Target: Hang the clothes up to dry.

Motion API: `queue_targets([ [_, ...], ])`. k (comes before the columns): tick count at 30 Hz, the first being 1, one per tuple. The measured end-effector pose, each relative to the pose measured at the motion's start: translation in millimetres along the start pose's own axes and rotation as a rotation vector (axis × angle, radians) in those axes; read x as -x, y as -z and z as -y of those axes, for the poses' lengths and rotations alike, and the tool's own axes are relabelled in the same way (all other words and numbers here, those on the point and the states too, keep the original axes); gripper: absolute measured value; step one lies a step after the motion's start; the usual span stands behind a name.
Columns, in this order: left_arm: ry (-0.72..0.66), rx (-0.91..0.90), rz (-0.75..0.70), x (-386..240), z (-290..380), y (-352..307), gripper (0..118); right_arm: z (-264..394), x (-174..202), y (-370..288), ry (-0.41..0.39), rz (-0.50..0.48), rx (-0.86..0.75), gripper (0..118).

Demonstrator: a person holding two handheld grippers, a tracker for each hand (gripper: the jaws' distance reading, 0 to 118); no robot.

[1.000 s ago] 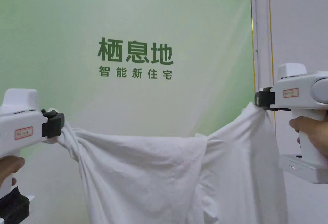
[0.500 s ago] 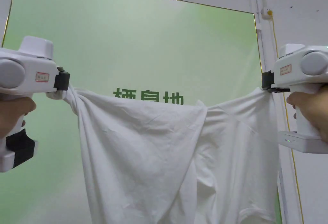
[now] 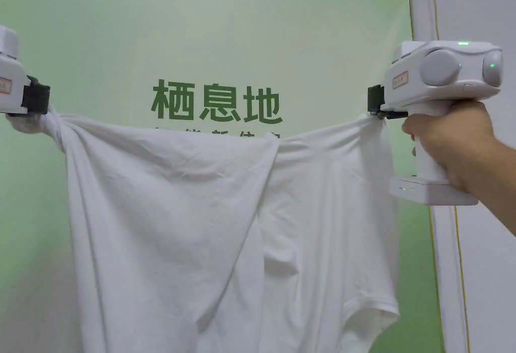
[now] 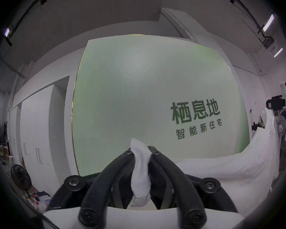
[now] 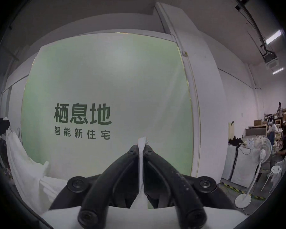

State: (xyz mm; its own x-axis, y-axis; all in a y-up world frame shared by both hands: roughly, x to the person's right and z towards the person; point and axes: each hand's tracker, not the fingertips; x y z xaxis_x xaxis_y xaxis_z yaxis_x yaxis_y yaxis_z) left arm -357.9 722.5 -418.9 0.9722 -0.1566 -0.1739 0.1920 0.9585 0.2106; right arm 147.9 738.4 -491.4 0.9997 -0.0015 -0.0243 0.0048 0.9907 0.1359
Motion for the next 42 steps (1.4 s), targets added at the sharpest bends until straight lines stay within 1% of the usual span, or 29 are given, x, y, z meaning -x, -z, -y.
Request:
queue_targets([
  [2,-0.015,0.016,-0.006,3.3,6.0,12.6,10,2.0,8.1,14.4,-0.013,-0.003,0.003,4],
  [10,-0.045,0.041,0.002,15.6,23.8,43.9,10,14.9,27.4,58.9,-0.005,-0.02,0.02,4],
  [16,-0.022,0.074,0.032,15.4,48.0,35.0,10,38.0,33.0,66.5,-0.006,-0.035,0.056,4],
  [20,0.006,0.121,0.067,14.8,72.2,19.3,10,58.2,35.5,56.6,-0.011,-0.047,0.094,4],
  [24,0.039,0.19,0.099,15.3,105.3,-0.2,10,83.3,39.5,36.5,-0.065,-0.074,0.138,4],
  [28,-0.001,0.266,0.14,18.0,143.2,-28.8,10,117.6,36.4,5.2,-0.084,-0.115,0.184,4],
  [33,0.052,0.404,0.229,9.6,208.4,-82.2,10,183.9,24.7,-48.9,-0.148,-0.174,0.309,4],
  [36,0.041,0.484,0.306,5.2,247.1,-123.1,10,228.6,12.2,-89.6,-0.153,-0.216,0.375,4],
  [38,0.041,0.528,0.341,3.0,268.2,-149.3,10,255.8,6.0,-116.4,-0.197,-0.241,0.427,4],
  [39,0.04,0.547,0.358,2.2,279.4,-164.1,10,269.7,2.0,-132.3,-0.2,-0.252,0.454,4],
  [42,0.002,0.638,0.411,1.0,311.7,-210.7,10,307.7,-13.0,-179.8,-0.152,-0.283,0.546,4],
])
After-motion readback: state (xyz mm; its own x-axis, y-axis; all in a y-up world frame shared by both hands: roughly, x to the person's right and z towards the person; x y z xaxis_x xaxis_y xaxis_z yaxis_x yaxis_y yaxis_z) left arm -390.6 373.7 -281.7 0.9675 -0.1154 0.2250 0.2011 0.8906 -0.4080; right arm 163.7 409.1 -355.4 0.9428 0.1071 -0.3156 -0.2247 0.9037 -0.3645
